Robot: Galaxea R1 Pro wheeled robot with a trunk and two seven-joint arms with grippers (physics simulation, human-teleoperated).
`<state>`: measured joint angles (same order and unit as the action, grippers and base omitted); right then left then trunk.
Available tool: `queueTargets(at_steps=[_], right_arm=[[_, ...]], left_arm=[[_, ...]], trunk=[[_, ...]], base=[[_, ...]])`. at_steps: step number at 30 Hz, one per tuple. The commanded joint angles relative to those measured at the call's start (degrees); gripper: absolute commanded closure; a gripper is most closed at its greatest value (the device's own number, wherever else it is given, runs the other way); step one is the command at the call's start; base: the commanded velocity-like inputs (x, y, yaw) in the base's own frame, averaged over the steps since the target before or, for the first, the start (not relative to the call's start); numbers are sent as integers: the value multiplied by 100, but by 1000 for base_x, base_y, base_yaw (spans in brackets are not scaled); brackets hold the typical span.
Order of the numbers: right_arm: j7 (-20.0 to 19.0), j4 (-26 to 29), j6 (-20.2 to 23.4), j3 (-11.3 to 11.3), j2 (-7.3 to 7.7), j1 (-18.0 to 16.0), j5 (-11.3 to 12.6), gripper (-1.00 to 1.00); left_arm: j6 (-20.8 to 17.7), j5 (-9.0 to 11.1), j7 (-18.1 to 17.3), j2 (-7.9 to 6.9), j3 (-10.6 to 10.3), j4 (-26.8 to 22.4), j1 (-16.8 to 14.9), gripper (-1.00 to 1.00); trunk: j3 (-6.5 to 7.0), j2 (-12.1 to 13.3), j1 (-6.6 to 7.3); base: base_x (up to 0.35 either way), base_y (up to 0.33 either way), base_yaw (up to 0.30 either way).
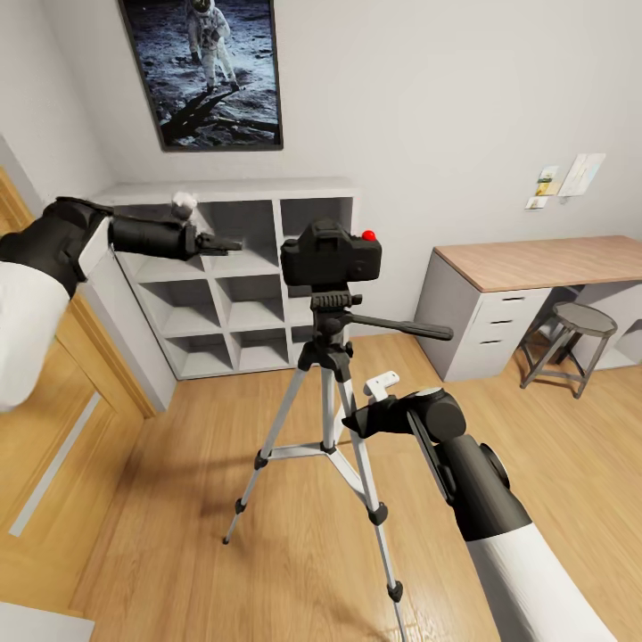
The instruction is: Attach the digital camera to the camera tripod in the bedroom.
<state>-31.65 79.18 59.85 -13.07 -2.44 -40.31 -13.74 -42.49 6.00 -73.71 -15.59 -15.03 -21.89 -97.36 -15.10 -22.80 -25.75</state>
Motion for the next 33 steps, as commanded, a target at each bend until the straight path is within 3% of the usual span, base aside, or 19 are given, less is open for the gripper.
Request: queueTargets(at_steps=[1,5,6,11,12,17,18,24,25,29,30,33], right_arm=[[-47,1,15,5,-3,-4,-304,100],[-50,1,15,6,-3,-5,-304,100],[-50,1,15,6,-3,-6,-301,100],[-51,1,15,4,-3,-5,-298,100],[-51,1,15,4,-3,-7,-297,100],[-51,1,15,0,-3,-4,-296,100],[-51,6,15,-1,-4,-4,-296,100],[-51,36,15,-2,-3,-7,-296,100],[-51,43,15,1,-3,-7,-296,100],[-51,49,15,4,-3,-5,-296,100],[-51,51,15,5,-3,-5,-296,100],[-53,48,15,6,-3,-5,-293,100]], left_arm=[[-139,56,194,-32,-40,453,-8,-100],[-211,41,764,-61,-39,1322,-8,-100],[-219,40,1127,-72,-41,1633,10,-100],[-212,52,2150,-138,-43,1997,360,-100],[-208,64,2531,-163,-40,2062,607,-100],[-98,80,3281,-178,-37,2136,1406,-100],[41,84,3502,-179,-36,2147,1788,-100],[822,176,3993,-176,-27,2170,2897,-100],[1092,272,4123,-175,-23,2174,3234,-100],[1496,617,4427,-159,-18,2178,3866,-100],[1611,847,4637,-138,-18,2179,4155,-100],[1716,1202,5018,-94,-18,2179,4544,-100]], trunk=[[-12,-12,-3],[-12,-12,-3],[-12,-12,-3],[-12,-12,-3],[-12,-12,-3],[-12,-12,-3],[-12,-12,-3],[-12,-12,-3],[-12,-12,-3],[-12,-12,-3],[-12,-12,-3],[-12,-12,-3]], base=[[0,0,0],[0,0,0],[0,0,0],[0,0,0],[0,0,0],[0,0,0],[0,0,0],[0,0,0],[0,0,0],[0,0,0],[0,0,0],[0,0,0]])
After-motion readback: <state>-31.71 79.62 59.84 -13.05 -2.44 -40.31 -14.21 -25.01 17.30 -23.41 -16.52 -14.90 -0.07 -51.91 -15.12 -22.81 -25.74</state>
